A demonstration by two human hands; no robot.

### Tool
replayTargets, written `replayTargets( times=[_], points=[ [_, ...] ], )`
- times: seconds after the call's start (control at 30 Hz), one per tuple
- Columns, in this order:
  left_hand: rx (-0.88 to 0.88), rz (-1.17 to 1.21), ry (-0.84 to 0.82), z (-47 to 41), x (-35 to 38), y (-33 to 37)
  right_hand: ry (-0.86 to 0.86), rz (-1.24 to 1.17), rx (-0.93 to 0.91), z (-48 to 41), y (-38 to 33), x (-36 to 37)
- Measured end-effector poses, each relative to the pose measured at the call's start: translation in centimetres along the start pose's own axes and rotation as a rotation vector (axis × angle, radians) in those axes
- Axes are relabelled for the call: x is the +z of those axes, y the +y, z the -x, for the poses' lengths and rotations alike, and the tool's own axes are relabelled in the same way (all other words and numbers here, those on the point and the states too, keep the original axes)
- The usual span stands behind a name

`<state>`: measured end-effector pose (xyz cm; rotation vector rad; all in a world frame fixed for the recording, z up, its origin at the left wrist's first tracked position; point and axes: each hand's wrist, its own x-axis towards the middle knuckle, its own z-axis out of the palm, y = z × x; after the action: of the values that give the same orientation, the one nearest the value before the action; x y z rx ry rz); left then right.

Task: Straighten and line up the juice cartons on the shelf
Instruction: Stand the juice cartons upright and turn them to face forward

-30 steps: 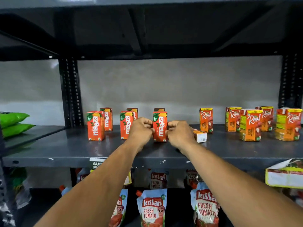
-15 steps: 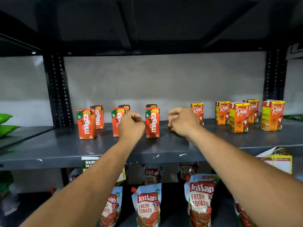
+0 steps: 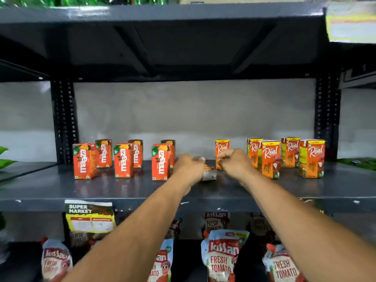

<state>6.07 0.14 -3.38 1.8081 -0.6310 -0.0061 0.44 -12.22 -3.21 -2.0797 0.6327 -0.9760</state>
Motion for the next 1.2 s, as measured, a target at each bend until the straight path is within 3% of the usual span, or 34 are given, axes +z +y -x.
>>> replayTargets(
  times=[0.13,0.43,0.67,0.93,1.2],
  points=[
    [-0.089,-0.053,0.177,-0.6,1.1,0.1,-0.029,-0.033,0.029,-0.2,1.3,0.6],
    [-0.086,-0.265,0.165,-0.3,1.5,0.3,-0.213,0.043,-0.009,-0.7,1.2,0.3],
    [-0.087,-0.048,0.154,-0.8,1.9,-0.8,-0.156,-0.175,0.027,-0.1,1.5,0.3],
    [0.15,0.193,0.143,0.9,1.2,-0.5,-0.192,-0.561,-0.009,2.0,0.1,-1.5],
    [0.444,0.314,0.059,4.1,-0.2,1.1,-0.169,-0.652,-0.19,3.7,-0.7,-5.0]
  ],
)
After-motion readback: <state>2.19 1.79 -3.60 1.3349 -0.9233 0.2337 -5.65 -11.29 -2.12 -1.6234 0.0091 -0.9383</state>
